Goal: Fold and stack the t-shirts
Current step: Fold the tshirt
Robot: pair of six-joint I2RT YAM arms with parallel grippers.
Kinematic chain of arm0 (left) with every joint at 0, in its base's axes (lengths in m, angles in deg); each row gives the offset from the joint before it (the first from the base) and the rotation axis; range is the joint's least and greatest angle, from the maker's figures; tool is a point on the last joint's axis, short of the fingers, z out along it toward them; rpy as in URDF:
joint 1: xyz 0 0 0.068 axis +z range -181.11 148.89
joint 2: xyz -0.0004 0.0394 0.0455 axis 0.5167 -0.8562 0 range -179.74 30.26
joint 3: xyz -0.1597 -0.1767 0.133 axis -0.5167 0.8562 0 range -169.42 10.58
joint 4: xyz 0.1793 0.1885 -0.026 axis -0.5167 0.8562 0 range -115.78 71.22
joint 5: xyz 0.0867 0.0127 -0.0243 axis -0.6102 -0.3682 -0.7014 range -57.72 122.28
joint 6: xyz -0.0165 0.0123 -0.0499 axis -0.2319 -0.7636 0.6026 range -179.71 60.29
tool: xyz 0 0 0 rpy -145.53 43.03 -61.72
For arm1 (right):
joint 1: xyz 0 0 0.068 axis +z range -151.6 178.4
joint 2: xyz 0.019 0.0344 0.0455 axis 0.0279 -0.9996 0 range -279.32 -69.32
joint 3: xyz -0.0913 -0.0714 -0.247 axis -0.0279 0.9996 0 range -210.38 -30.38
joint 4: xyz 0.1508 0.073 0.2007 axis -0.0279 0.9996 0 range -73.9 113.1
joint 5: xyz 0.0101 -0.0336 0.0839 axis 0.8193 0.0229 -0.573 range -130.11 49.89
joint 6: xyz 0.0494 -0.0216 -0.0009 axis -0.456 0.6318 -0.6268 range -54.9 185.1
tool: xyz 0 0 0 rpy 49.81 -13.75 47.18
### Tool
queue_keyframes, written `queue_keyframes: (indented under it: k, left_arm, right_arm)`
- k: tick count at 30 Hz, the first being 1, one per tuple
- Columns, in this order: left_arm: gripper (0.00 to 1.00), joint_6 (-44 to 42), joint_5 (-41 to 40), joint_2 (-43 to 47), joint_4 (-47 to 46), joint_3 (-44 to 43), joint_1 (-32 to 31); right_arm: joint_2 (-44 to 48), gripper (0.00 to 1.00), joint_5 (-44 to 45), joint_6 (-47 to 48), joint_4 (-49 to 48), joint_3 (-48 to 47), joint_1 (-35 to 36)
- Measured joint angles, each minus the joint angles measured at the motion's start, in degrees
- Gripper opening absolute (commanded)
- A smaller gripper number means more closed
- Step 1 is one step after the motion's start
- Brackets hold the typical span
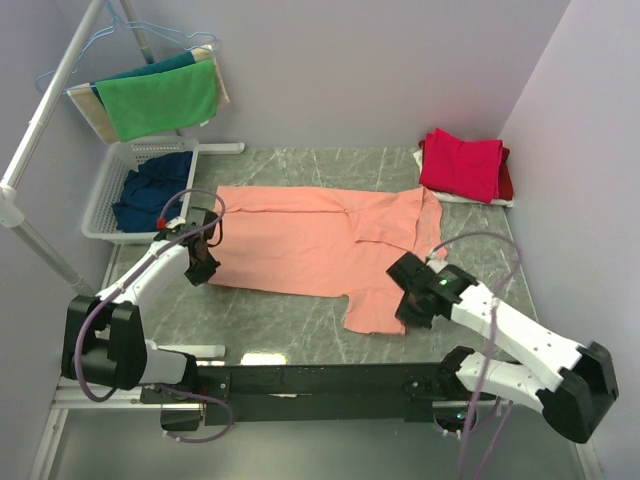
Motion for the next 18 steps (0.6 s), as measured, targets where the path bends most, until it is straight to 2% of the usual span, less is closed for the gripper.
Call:
queue_keyframes:
  k: [6,18]
  left_arm:
    - [0.01,0.24,0.48,2.56,1.05,0.00,-0.02]
    - [0.01,3.67,0.28,8.00,5.66,0.00,-2.80]
  right_arm:
    - [4.76,0.00,5.90,-0.98,5.77,-10.51,0.00]
    - [11.96,0.00,5.77,-2.91,12.31,-8.81,0.04]
